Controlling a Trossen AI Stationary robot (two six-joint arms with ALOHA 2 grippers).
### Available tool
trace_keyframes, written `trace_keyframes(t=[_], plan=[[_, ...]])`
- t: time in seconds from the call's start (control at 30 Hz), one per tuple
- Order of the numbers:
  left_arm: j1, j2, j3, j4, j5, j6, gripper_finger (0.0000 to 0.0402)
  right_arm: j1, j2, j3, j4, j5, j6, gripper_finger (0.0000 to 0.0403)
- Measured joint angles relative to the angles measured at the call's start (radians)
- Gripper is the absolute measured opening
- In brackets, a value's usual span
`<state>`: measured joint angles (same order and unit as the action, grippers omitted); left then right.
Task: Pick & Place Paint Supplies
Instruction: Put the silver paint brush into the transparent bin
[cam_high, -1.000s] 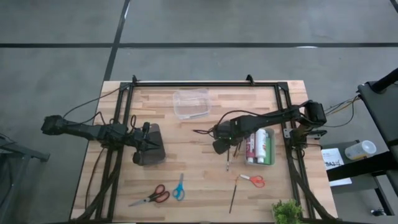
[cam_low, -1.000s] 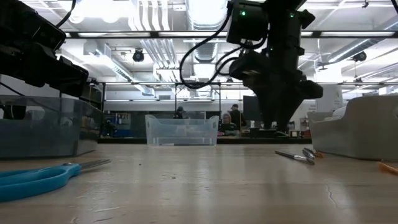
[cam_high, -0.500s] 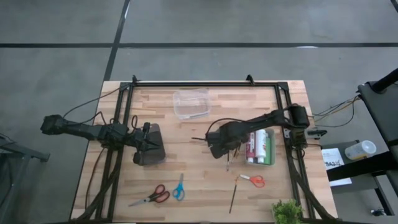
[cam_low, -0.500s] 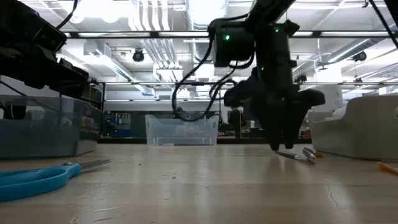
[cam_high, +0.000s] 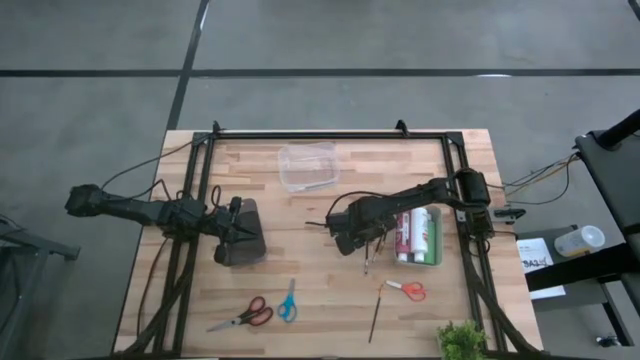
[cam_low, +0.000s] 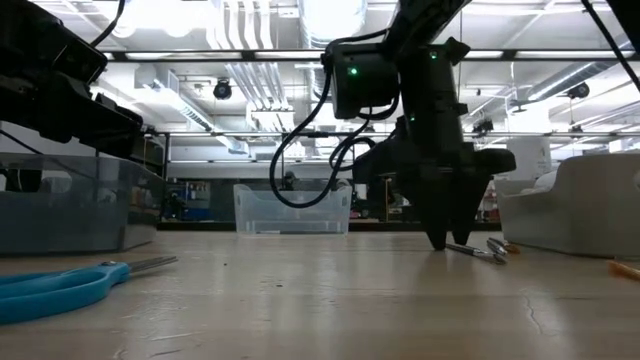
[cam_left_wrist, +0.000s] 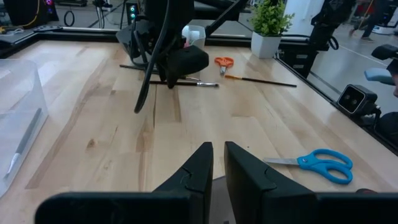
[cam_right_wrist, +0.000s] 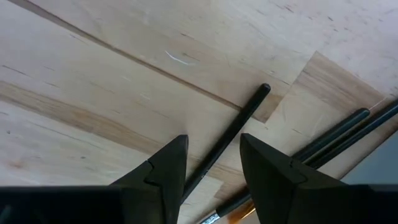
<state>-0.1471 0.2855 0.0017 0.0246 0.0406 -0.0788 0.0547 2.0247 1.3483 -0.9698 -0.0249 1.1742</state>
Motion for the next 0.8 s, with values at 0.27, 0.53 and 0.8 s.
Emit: trace_keyframes(t=[0.27,0.53,0.8], plan=[[0.0,0.0,0.0,0.0,0.0,0.0,0.0051,0.0,-0.015,-0.004,0.044,0.027,-0.004,0.015],[0.0,0.0,0.0,0.0,0.0,0.0,0.0051,-0.001,-0.03,-0.012,0.095,0.058,0.004,0.015],[0.0,0.0,0.0,0.0,0.0,0.0,0.0051,0.007,-0.029,-0.042,0.117,0.056,0.002,0.015]])
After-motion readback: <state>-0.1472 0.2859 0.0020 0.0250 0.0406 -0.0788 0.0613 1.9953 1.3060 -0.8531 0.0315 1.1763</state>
